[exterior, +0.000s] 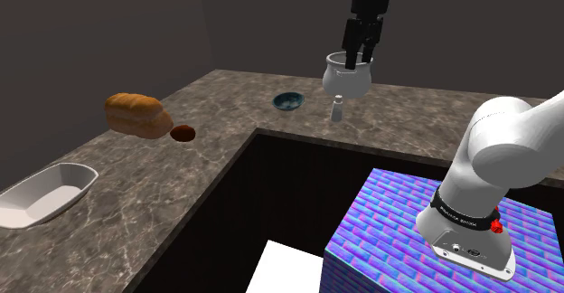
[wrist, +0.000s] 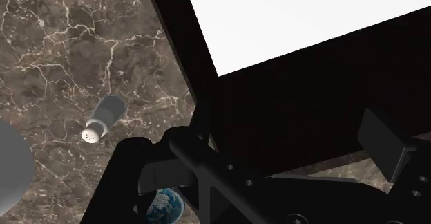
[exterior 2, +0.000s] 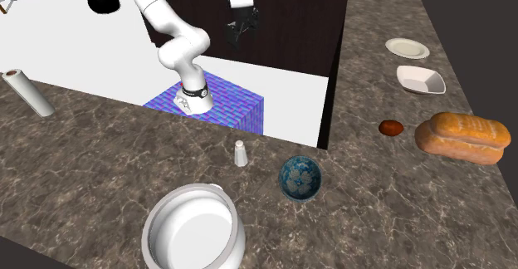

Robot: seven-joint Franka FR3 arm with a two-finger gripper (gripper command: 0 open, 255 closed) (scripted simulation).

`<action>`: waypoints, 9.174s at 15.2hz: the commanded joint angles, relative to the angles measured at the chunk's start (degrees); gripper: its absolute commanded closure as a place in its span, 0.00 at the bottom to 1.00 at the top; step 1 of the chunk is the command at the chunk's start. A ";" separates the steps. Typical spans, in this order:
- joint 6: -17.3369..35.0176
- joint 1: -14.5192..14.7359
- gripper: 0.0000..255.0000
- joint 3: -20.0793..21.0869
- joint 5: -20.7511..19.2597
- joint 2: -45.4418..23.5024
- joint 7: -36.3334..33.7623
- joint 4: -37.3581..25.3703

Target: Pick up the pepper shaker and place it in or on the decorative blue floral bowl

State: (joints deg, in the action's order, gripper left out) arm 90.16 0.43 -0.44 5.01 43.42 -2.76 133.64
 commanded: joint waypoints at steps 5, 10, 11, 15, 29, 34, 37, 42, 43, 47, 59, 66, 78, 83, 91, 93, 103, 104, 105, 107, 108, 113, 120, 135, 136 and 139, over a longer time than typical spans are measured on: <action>5.24 -0.80 0.00 -4.29 -2.73 -2.26 6.67 2.93; 12.20 -1.65 0.00 -9.74 -5.50 -7.25 14.90 4.68; 13.62 -1.76 0.00 -10.84 -5.91 -8.53 16.55 4.76; 19.23 -1.99 0.00 -15.19 -6.92 -14.48 23.23 4.20; 33.98 -1.15 0.00 -26.34 0.47 -39.61 46.34 -5.06; 37.74 -0.95 0.00 -26.32 1.98 -41.77 47.40 -3.16; 38.17 -0.93 0.00 -26.31 2.17 -42.04 47.54 -2.96; 38.16 -0.93 0.00 -26.30 2.17 -42.04 47.54 -2.97; 38.16 -0.93 0.00 -26.30 2.17 -42.04 47.54 -2.97; 38.16 -0.93 1.00 -26.31 2.17 -42.04 47.54 -2.97; 33.70 -0.98 1.00 -26.14 0.32 -39.33 45.85 -5.13; 28.42 -1.03 1.00 -25.80 -1.21 -36.81 44.31 -8.24; 20.32 -0.60 1.00 -25.13 -1.58 -36.33 42.57 -16.00; 17.17 0.73 1.00 -24.38 2.91 -46.43 41.83 -28.38; 8.15 -0.65 1.00 -22.54 9.63 -64.77 39.79 -54.55; 4.70 -1.89 1.00 -21.87 11.26 -70.36 38.82 -63.48; 9.38 -1.77 1.00 -21.19 12.22 -73.58 39.03 -61.90; 10.14 -1.67 1.00 -21.18 12.25 -73.56 39.15 -61.10; 10.90 -1.57 1.00 -21.16 12.28 -73.57 39.27 -60.33; 12.38 -1.41 1.00 -21.11 12.37 -73.62 39.52 -58.86; 13.11 -1.33 1.00 -21.08 12.43 -73.67 39.64 -58.16; 16.62 -1.05 1.00 -20.90 12.80 -74.15 40.27 -55.02; 17.58 -1.00 1.00 -20.83 12.93 -74.34 40.46 -54.23; 10.87 -1.94 0.00 -21.26 12.32 -73.53 39.74 -60.26; 10.87 -1.94 0.00 -21.25 12.32 -73.53 39.74 -60.26; 10.87 -1.94 0.00 -21.25 12.32 -73.53 39.74 -60.26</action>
State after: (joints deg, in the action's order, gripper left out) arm 101.05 -1.50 -21.69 17.32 -30.11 36.98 73.40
